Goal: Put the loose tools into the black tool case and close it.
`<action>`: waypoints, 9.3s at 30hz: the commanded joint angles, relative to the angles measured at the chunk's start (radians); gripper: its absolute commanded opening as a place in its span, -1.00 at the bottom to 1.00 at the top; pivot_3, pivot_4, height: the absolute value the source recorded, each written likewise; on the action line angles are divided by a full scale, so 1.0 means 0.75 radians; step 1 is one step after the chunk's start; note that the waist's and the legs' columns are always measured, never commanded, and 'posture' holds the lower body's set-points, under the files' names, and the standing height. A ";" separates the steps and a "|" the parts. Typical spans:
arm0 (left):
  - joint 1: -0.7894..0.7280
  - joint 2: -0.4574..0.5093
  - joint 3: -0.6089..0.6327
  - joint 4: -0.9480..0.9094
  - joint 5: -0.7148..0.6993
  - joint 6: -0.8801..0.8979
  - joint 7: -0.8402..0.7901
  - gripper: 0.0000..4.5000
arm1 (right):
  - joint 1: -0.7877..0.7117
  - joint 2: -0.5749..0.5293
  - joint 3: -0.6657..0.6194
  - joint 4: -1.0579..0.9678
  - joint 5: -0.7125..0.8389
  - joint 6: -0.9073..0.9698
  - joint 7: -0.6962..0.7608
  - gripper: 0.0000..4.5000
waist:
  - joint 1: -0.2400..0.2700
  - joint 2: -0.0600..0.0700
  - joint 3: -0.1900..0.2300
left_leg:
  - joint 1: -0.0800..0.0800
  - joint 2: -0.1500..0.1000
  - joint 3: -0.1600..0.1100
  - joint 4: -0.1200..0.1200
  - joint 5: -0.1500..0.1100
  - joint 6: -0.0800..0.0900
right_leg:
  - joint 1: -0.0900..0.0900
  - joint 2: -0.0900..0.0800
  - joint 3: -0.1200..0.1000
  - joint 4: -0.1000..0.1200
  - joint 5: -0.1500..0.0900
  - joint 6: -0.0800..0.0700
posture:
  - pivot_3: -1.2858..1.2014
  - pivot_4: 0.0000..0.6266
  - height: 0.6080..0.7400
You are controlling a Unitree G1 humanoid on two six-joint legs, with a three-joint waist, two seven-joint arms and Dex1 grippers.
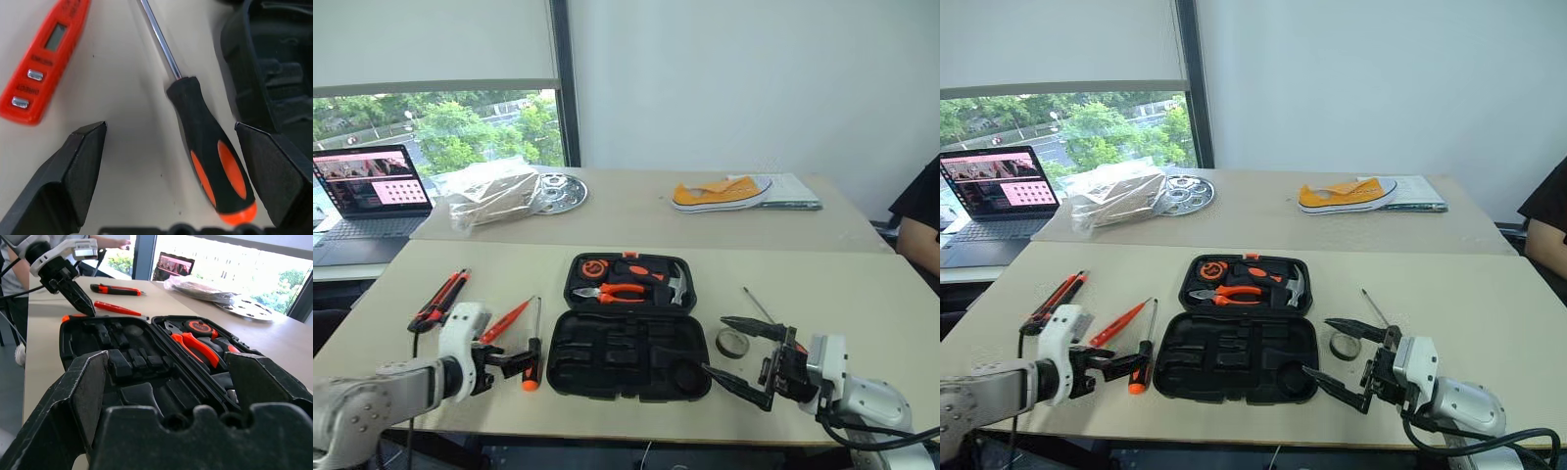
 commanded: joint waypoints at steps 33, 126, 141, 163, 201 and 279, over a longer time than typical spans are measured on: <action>-0.834 0.221 -1.090 0.702 1.193 -1.579 -1.449 -0.72 | 0.071 -0.035 -0.142 -0.018 -0.021 -0.060 -0.107 1.00 | 0.006 -0.003 0.005 | -0.007 -0.002 0.000 -0.001 0.002 -0.005 | -0.005 0.006 0.002 0.009 -0.007 -0.006 | 0.03 -0.52 1.00; 0.111 0.166 -0.118 0.695 0.593 -1.794 -1.728 0.99 | 0.539 -0.109 -0.559 -0.103 0.117 0.405 -0.491 1.00 | 0.006 0.005 0.000 | -0.020 0.000 -0.007 0.023 -0.013 0.019 | -0.009 -0.020 0.001 0.007 -0.009 0.008 | 0.03 -0.52 1.00; 0.116 0.080 -0.171 0.452 0.535 -1.717 -1.590 1.00 | -0.198 -0.491 -0.142 0.401 -0.103 1.056 -0.498 0.23 | 0.011 0.007 0.001 | -0.029 0.000 -0.008 0.021 -0.011 0.019 | -0.011 -0.001 -0.004 -0.006 0.000 0.010 | 0.03 -0.52 1.00; 0.251 0.091 -0.108 0.449 0.489 -1.656 -1.568 1.00 | -0.996 -0.241 0.716 0.061 -0.297 1.048 -0.013 -0.55 | -0.016 0.009 0.006 | -0.026 0.003 0.001 0.022 -0.010 0.015 | -0.016 0.000 -0.006 -0.003 0.004 0.010 | 0.03 -0.52 1.00; 0.281 0.080 -0.123 0.418 0.524 -1.684 -1.523 1.00 | -1.064 -0.277 0.791 0.126 -0.412 1.267 0.109 0.13 | 0.003 0.007 0.003 | -0.042 0.000 -0.001 0.027 -0.009 0.015 | -0.028 -0.001 -0.016 -0.003 0.005 0.011 | 0.03 -0.52 1.00; -0.137 0.148 -0.254 0.677 0.764 -1.002 -0.763 0.88 | -0.195 0.006 -0.019 -0.026 0.040 0.190 0.049 1.00 | -0.013 0.000 0.003 | -0.019 0.002 0.002 0.019 -0.003 0.006 | -0.017 0.003 -0.005 0.010 0.004 0.002 | 0.03 -0.52 1.00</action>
